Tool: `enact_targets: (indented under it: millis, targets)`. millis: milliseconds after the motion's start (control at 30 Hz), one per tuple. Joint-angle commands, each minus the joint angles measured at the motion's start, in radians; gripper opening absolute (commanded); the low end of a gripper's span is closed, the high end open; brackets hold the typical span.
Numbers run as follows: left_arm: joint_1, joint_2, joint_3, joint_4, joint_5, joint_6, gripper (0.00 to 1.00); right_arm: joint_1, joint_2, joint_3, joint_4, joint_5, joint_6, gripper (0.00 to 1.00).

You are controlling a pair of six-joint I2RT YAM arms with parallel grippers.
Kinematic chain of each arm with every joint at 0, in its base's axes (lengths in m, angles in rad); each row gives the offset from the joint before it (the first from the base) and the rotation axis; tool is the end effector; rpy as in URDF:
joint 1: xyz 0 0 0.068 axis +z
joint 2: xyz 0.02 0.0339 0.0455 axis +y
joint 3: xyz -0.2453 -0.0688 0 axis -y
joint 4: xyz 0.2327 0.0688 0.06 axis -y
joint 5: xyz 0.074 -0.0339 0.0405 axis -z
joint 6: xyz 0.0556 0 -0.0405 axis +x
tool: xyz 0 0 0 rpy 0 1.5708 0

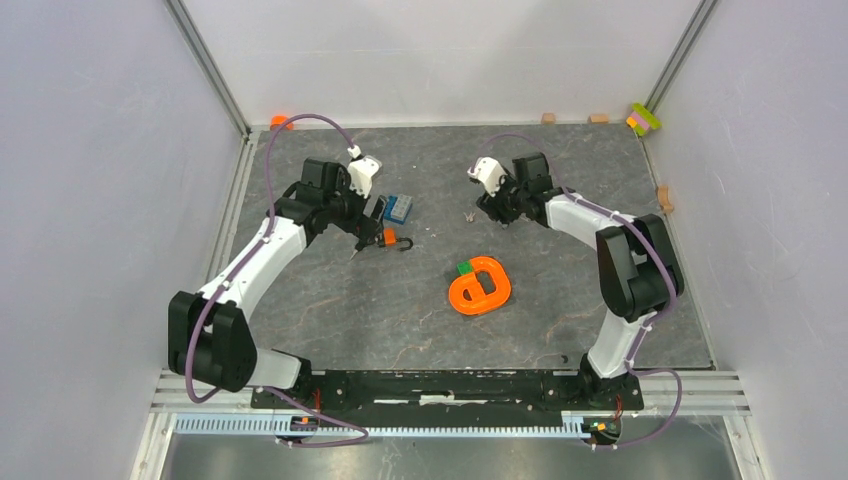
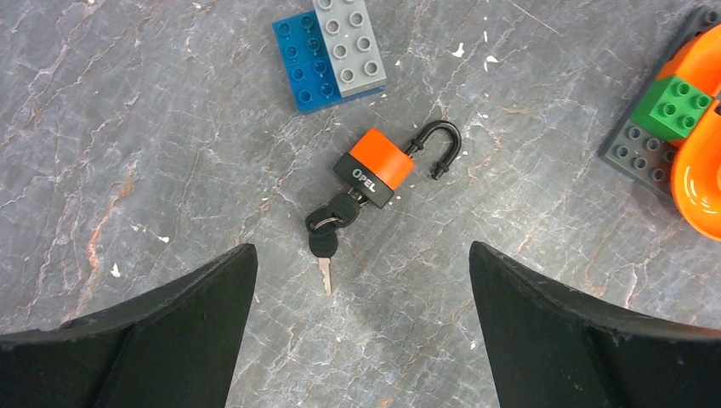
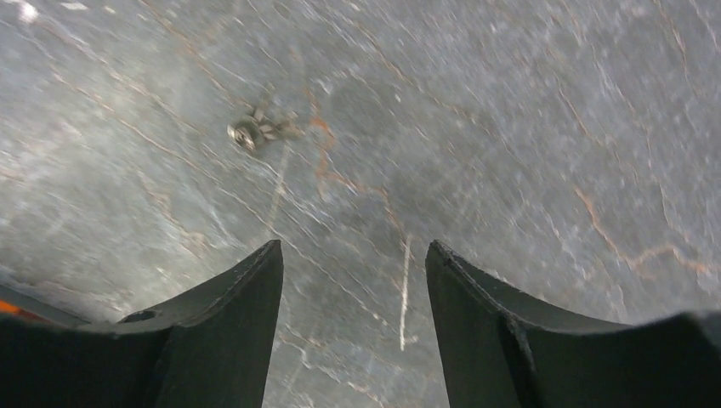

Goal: Unlock with the key

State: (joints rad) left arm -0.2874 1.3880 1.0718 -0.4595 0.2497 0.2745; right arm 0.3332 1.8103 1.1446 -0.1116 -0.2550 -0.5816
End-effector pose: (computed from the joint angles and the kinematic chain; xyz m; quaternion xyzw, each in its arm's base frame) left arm 0.2901 -0.1001 0.2498 0.3000 0.8656 -0.1173 0.3834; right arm 0.3634 0.1406 0.1656 -0.4481 0.7991 0.0689 0.3949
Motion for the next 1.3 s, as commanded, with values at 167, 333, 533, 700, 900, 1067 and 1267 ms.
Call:
enact_targets:
  millis: [167,333,533,700,900,1067,1267]
  targets:
    - [0.004,-0.059,-0.018,0.025,0.101,-0.032,1.00,-0.188,-0.051,-0.006,-0.083,0.064,0.009,0.74]
    - [0.004,-0.066,-0.019,0.025,0.118,-0.036,1.00,-0.270,-0.071,-0.026,-0.091,0.064,0.021,0.77]
    - [0.004,-0.085,-0.021,0.022,0.125,-0.040,1.00,-0.361,-0.029,0.013,-0.125,0.052,0.020,0.77]
    - [0.004,-0.088,-0.021,0.022,0.133,-0.041,1.00,-0.396,0.013,0.014,-0.133,0.020,0.024,0.76]
    - [0.004,-0.087,-0.021,0.021,0.142,-0.045,1.00,-0.401,0.053,0.012,-0.131,-0.020,0.033,0.70]
    - [0.004,-0.091,-0.022,0.021,0.140,-0.044,1.00,-0.401,0.090,0.044,-0.157,-0.086,0.038,0.63]
    - [0.004,-0.094,-0.024,0.021,0.138,-0.043,1.00,-0.400,0.134,0.083,-0.199,-0.165,0.034,0.54]
